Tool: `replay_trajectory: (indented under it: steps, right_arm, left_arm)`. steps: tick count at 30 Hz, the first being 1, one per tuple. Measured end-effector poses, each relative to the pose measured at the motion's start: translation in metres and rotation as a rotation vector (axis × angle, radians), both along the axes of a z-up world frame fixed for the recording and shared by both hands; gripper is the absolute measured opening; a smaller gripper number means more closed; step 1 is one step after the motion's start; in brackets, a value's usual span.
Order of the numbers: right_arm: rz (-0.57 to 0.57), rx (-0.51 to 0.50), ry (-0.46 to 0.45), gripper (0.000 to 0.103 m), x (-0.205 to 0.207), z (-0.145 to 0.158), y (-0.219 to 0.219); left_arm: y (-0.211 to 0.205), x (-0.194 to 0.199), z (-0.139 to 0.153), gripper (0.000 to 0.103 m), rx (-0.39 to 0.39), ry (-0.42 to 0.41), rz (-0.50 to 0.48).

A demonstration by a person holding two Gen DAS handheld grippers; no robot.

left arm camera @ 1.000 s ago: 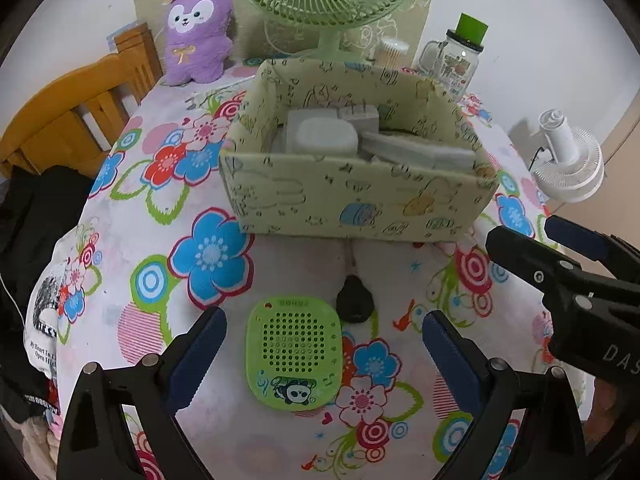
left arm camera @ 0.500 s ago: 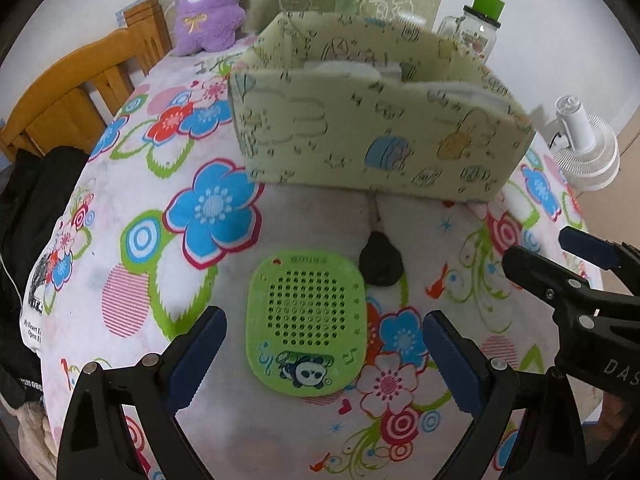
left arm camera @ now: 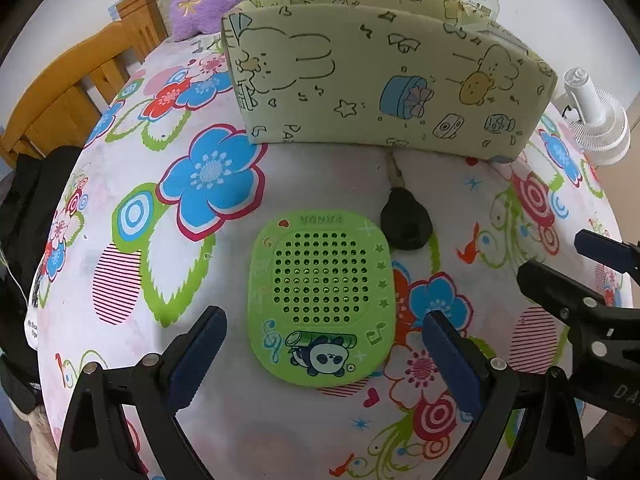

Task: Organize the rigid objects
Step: 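Lower the left tool onto the green panda speaker and close it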

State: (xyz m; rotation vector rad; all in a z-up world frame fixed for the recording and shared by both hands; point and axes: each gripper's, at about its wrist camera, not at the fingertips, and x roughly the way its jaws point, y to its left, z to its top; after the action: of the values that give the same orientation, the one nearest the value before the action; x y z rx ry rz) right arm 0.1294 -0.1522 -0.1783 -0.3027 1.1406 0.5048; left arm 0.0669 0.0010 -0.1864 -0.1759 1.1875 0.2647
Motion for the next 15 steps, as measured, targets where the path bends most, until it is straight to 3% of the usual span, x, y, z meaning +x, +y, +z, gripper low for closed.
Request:
replay_trajectory:
  steps: [9,15]
  right_arm:
    - [-0.021,-0.009,0.021,0.086,0.002,-0.006,-0.005]
    - [0.004,-0.007,0.03,0.086,0.004,-0.007,-0.001]
  left_arm:
    - [0.005,0.007,-0.003,0.095,0.005,-0.007,0.008]
    - [0.004,0.015,-0.001,0.081,0.014,-0.023,-0.013]
